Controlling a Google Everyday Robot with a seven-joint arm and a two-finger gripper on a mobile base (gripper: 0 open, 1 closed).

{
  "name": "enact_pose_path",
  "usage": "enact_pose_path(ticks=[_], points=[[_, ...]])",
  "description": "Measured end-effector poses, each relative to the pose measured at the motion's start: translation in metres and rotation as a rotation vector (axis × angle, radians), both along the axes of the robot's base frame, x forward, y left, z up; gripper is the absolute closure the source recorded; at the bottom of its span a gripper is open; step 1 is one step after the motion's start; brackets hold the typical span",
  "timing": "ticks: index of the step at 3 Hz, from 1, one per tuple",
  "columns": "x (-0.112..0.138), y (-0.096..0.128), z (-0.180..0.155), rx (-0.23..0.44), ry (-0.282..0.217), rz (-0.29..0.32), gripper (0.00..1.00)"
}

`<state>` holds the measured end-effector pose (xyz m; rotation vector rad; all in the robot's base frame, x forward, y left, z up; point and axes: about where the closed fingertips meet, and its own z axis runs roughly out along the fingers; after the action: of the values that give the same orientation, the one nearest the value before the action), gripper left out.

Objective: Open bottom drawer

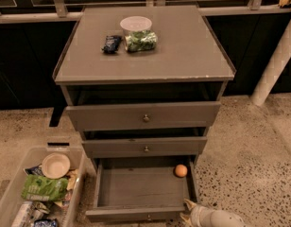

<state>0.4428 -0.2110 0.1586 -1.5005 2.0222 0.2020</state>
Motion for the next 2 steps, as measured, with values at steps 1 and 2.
enact_pose_path(ticks=[1,2], points=[[0.0000,0.0000,0.0000,0.000,0.000,0.000,0.59],[0.0000,0.0000,0.0000,0.000,0.000,0.000,0.35]])
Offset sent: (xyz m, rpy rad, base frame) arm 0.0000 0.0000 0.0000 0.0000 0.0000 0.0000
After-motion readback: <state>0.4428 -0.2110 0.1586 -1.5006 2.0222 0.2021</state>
